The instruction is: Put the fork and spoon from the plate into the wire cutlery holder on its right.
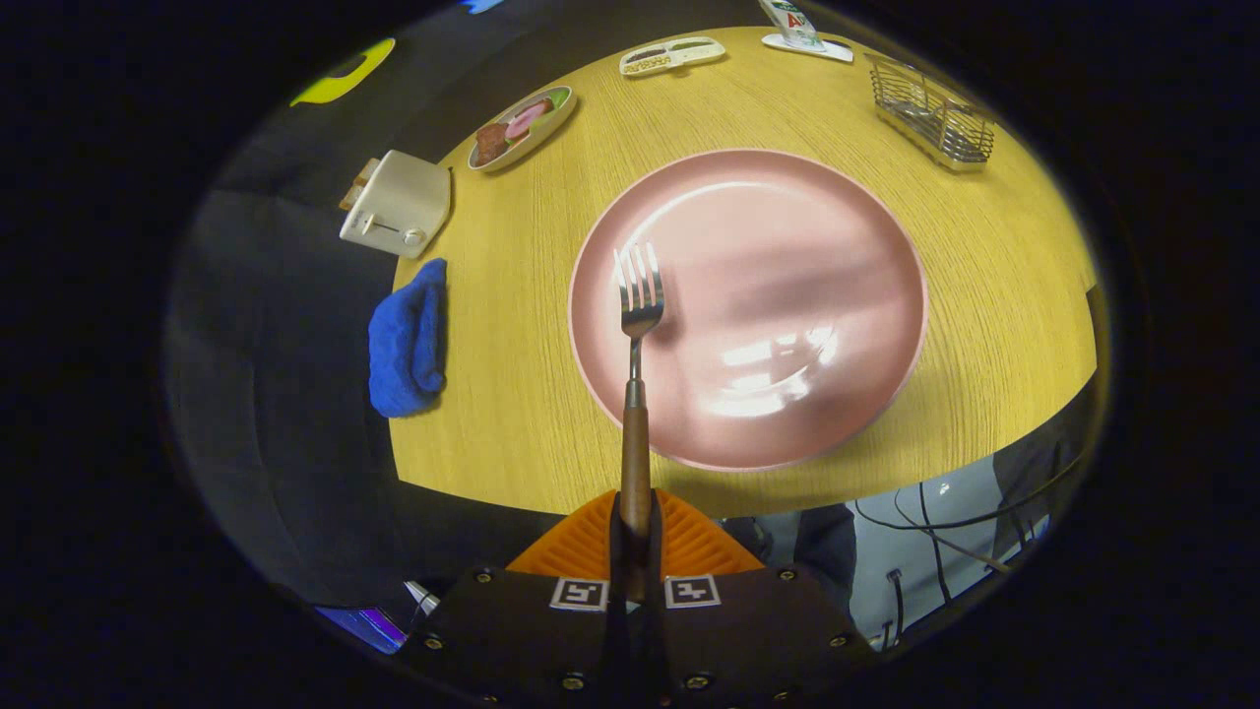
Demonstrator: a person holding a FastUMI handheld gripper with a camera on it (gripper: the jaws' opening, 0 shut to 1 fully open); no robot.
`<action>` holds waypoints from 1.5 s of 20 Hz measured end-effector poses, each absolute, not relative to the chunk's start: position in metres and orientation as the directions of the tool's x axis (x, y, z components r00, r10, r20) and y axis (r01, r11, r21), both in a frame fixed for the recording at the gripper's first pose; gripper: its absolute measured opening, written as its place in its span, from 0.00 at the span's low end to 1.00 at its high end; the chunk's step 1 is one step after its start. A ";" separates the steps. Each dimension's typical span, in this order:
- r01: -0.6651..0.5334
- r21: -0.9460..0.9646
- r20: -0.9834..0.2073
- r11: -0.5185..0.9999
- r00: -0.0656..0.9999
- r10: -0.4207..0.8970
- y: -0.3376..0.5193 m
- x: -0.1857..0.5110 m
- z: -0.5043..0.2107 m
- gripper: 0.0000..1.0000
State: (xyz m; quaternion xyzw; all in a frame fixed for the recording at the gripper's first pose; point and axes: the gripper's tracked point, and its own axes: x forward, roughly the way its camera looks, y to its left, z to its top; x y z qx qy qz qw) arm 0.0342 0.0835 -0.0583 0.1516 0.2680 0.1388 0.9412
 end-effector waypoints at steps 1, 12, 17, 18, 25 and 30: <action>-0.189 0.364 -0.451 0.912 0.821 0.350 0.081 0.031 -0.050 0.07; -0.160 0.395 -0.352 0.905 0.883 0.310 0.001 0.012 0.019 0.07; -0.135 0.404 -0.332 0.905 0.900 0.283 -0.038 0.003 0.037 0.07; -0.132 0.403 -0.329 0.905 0.902 0.278 -0.045 0.002 0.041 0.07; -0.113 0.385 -0.311 0.916 0.918 0.244 -0.098 -0.006 0.084 0.07; -0.076 0.417 -0.321 0.906 0.920 0.224 -0.139 0.005 0.107 0.07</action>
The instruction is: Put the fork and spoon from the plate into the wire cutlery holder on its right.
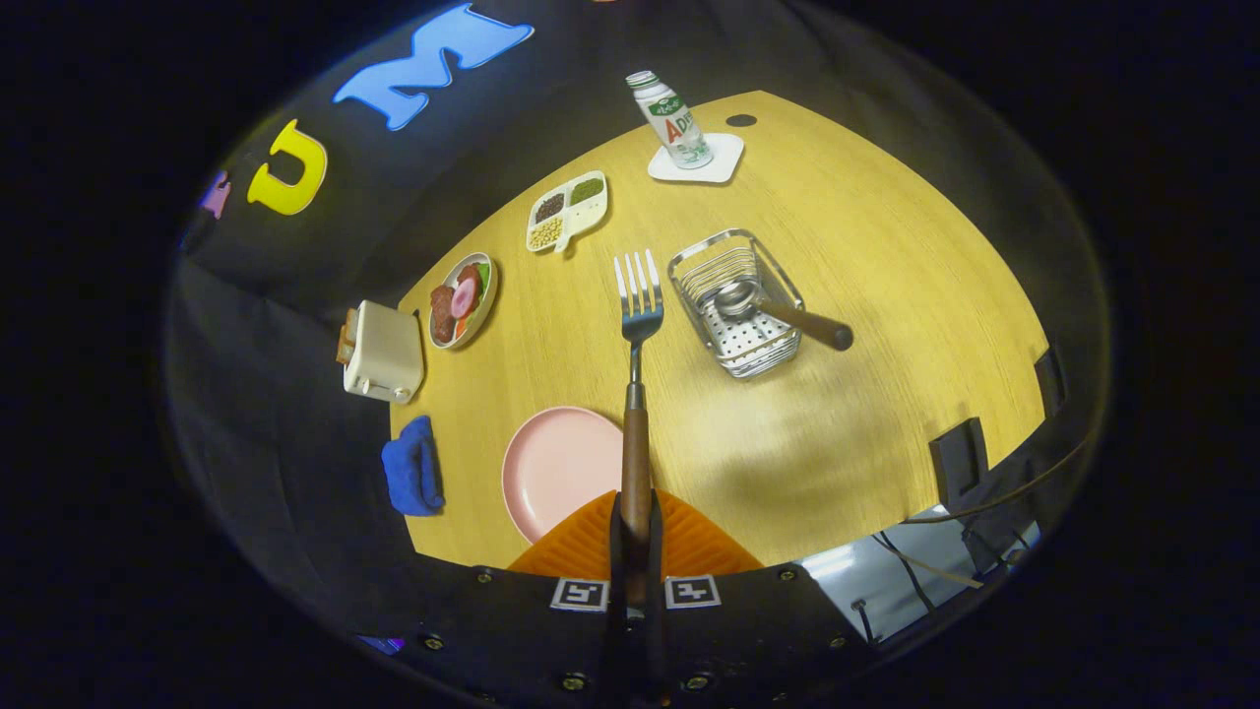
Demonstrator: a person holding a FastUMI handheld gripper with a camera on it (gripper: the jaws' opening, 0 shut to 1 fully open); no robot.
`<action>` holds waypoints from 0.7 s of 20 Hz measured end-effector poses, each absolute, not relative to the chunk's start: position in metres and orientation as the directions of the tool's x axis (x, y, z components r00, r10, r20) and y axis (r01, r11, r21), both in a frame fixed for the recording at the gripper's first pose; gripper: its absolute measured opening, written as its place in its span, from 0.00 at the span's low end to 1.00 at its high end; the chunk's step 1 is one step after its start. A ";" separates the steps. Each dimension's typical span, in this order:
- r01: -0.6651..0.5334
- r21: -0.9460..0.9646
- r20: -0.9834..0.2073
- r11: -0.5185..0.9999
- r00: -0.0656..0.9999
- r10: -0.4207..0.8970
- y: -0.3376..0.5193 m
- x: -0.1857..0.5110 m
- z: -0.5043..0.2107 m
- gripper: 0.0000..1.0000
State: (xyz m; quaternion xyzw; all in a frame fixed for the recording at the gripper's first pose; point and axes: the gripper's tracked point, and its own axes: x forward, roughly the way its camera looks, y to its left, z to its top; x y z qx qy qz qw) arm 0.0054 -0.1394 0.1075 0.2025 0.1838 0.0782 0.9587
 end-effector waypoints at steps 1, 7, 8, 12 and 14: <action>-0.071 0.434 -0.321 0.898 0.919 0.227 -0.147 0.006 0.110 0.07; -0.027 0.448 -0.379 0.894 0.900 0.217 -0.173 0.014 0.103 0.07; -0.024 0.447 -0.392 0.894 0.893 0.220 -0.173 0.014 0.100 0.07; -0.001 0.468 -0.431 0.884 0.873 0.229 -0.175 0.019 0.098 0.07; 0.016 0.468 -0.441 0.884 0.871 0.218 -0.179 0.021 0.100 0.07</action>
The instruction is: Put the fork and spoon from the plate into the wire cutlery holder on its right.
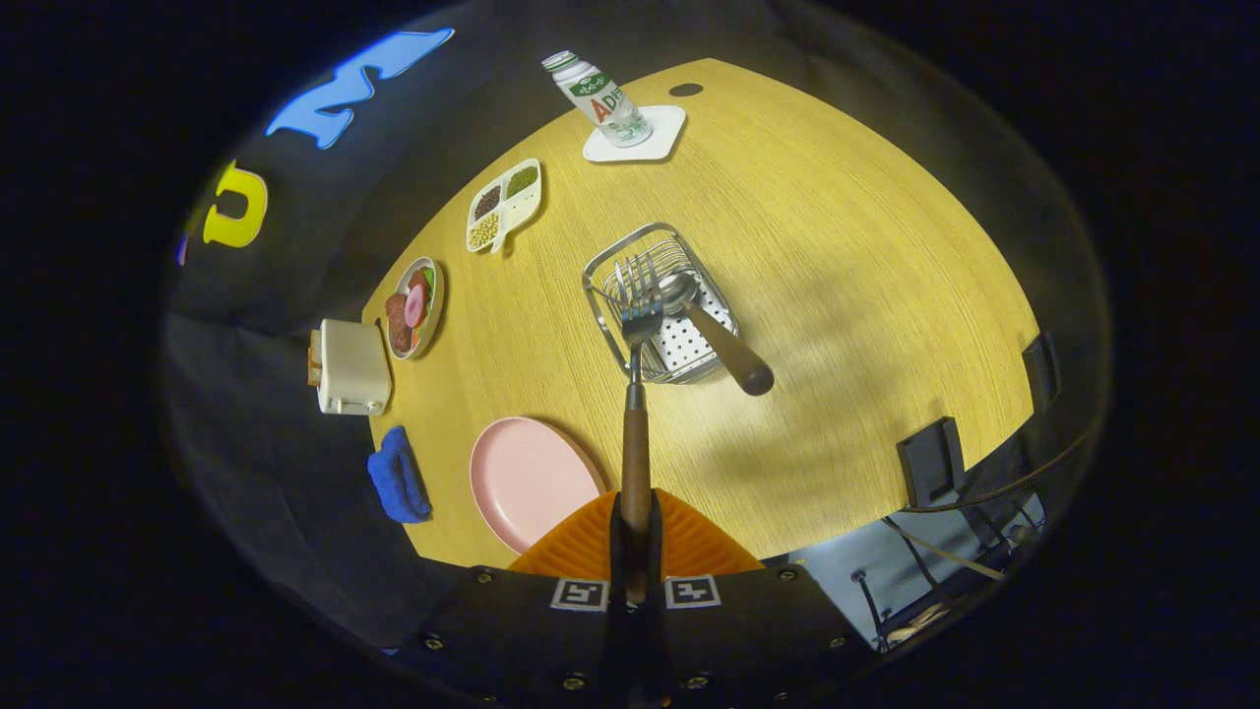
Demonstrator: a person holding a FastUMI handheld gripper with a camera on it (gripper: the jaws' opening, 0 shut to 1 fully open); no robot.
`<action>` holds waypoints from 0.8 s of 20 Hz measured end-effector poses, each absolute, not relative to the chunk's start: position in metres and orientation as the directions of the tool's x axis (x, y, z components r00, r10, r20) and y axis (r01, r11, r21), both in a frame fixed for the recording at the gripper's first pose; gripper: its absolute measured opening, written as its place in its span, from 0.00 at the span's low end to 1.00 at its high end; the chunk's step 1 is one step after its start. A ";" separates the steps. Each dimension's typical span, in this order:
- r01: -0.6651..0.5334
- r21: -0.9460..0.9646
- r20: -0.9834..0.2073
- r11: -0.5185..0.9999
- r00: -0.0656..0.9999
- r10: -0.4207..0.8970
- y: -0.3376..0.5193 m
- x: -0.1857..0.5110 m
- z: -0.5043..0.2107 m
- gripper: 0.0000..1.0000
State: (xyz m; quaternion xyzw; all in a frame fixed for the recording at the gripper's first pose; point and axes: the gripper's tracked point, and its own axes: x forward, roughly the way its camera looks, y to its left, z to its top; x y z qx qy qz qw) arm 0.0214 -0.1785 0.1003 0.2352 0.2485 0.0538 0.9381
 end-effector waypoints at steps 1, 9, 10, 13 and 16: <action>0.020 0.469 -0.440 0.883 0.872 0.214 -0.180 0.022 0.102 0.06; 0.045 0.477 -0.430 0.878 0.883 0.188 -0.189 0.023 0.111 0.12; 0.045 0.482 -0.426 0.875 0.885 0.189 -0.189 0.023 0.113 0.12; 0.039 0.491 -0.410 0.870 0.892 0.191 -0.191 0.021 0.118 0.12; 0.035 0.500 -0.393 0.865 0.899 0.191 -0.192 0.019 0.122 0.18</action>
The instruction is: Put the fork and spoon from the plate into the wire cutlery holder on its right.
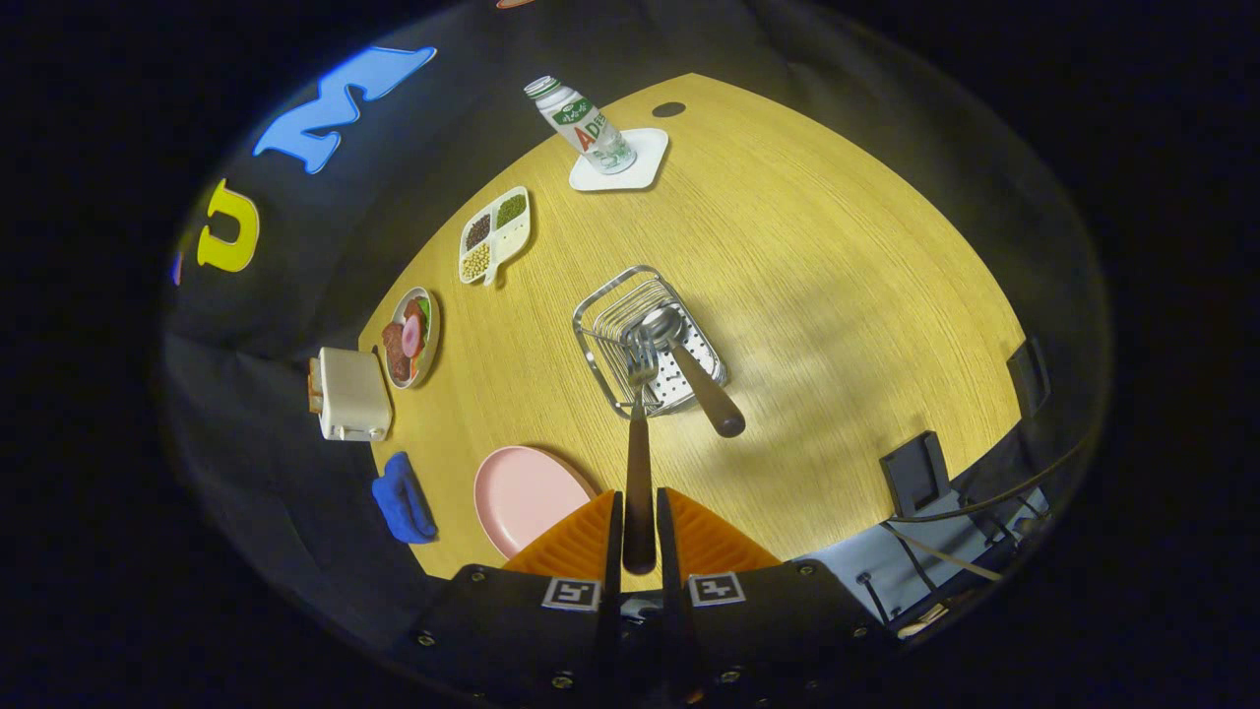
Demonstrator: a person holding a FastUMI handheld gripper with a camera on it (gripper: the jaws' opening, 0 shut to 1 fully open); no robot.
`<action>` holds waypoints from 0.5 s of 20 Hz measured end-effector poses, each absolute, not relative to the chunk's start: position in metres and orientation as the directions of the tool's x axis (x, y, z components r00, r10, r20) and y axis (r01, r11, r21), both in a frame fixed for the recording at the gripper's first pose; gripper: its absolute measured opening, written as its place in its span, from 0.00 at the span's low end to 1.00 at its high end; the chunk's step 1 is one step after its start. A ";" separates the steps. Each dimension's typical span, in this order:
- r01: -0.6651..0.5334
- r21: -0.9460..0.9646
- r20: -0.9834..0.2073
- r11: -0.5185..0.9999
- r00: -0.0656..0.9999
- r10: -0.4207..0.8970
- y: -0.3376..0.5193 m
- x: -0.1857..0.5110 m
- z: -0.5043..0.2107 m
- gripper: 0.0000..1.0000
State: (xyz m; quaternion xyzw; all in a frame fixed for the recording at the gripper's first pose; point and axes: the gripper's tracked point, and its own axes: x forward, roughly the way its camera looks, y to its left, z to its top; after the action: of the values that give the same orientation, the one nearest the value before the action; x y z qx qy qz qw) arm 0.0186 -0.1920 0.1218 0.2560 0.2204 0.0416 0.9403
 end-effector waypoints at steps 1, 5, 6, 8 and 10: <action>0.035 0.500 -0.387 0.865 0.903 0.187 -0.194 0.018 0.123 0.18; 0.034 0.498 -0.371 0.867 0.912 0.177 -0.198 0.014 0.128 0.22; 0.036 0.496 -0.367 0.868 0.914 0.172 -0.199 0.013 0.129 0.22; 0.039 0.486 -0.357 0.873 0.921 0.158 -0.201 0.012 0.131 0.22; 0.041 0.470 -0.348 0.881 0.927 0.143 -0.203 0.010 0.134 0.22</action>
State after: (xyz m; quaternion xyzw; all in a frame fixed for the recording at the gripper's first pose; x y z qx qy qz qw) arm 0.0104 -0.2031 0.1337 0.2420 0.1898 0.0266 0.9512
